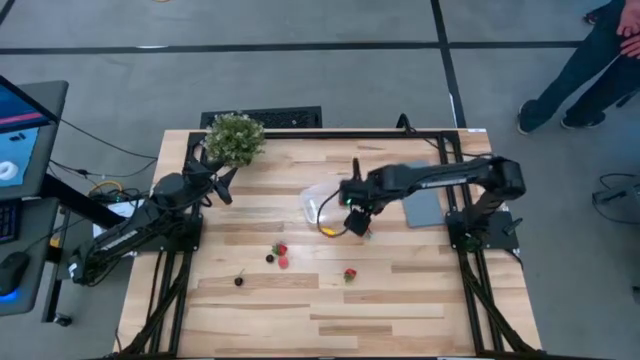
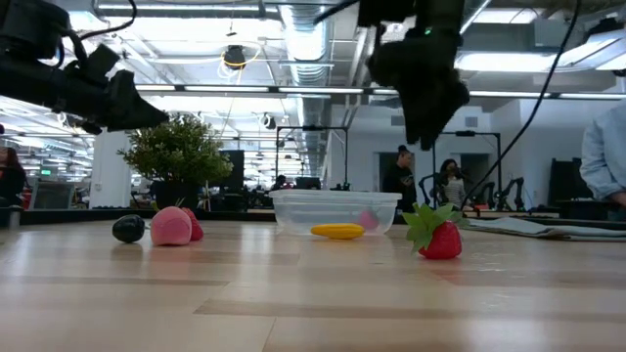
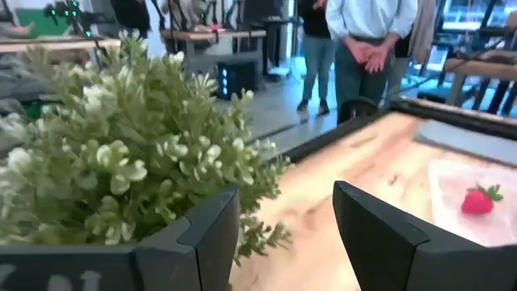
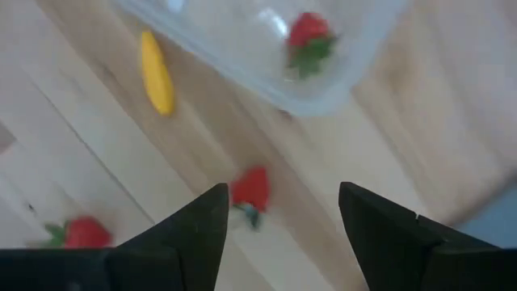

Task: Pick and placing Produce into tupperware
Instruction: Put the strawberry into the transparent bin

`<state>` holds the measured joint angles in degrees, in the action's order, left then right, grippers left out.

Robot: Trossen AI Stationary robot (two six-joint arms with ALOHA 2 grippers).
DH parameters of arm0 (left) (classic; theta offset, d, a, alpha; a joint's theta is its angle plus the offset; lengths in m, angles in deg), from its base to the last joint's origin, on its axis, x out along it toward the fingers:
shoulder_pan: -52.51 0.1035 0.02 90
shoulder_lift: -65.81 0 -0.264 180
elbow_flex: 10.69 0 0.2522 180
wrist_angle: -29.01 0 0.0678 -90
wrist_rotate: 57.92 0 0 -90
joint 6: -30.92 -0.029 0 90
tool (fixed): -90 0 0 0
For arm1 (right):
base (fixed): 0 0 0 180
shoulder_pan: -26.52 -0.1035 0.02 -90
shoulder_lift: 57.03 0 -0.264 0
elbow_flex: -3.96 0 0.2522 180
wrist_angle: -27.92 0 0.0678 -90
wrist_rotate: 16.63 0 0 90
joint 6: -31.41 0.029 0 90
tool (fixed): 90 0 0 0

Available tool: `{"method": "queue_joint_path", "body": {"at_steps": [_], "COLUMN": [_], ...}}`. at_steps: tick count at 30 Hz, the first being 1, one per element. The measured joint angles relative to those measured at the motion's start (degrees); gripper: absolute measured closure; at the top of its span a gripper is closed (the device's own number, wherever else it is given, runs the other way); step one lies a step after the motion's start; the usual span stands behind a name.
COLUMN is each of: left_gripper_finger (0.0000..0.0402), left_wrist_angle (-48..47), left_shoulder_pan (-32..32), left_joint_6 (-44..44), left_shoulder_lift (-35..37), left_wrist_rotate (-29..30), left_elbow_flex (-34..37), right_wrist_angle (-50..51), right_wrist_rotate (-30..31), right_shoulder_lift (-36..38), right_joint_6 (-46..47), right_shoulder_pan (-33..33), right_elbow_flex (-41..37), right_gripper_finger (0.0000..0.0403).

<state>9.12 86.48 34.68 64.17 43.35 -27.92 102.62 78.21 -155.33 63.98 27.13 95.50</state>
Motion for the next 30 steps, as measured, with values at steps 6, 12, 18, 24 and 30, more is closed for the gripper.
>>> {"method": "queue_joint_path", "body": {"at_steps": [6,12,18,24,30], "left_gripper_finger": [0.0210,0.0210,0.0210,0.0210,0.0210], "left_wrist_angle": [0.1,0.0,0.0,0.0,0.0], "left_shoulder_pan": [0.1,0.1,0.1,0.1,0.1], "left_joint_6": [0.0,0.1,0.4,0.5,2.5], "left_shoulder_lift": [-0.8,-1.5,-1.4,-1.4,-1.4], "left_wrist_rotate": [0.2,0.0,0.1,0.1,0.1], "left_elbow_flex": [0.0,0.0,0.0,0.0,0.0], "right_wrist_angle": [1.1,0.3,0.2,0.2,-4.0], "right_wrist_rotate": [1.0,1.2,1.2,3.3,2.7], "right_shoulder_lift": [-5.8,-10.0,-12.8,-12.8,-12.8], "right_joint_6": [0.5,0.5,2.1,3.2,3.7], "right_shoulder_pan": [-4.0,-6.6,-8.2,-8.1,-7.6], "right_elbow_flex": [-0.1,0.0,-0.1,-0.2,-2.9], "right_gripper_finger": [0.0142,0.0142,0.0142,0.0143,0.0143]}}
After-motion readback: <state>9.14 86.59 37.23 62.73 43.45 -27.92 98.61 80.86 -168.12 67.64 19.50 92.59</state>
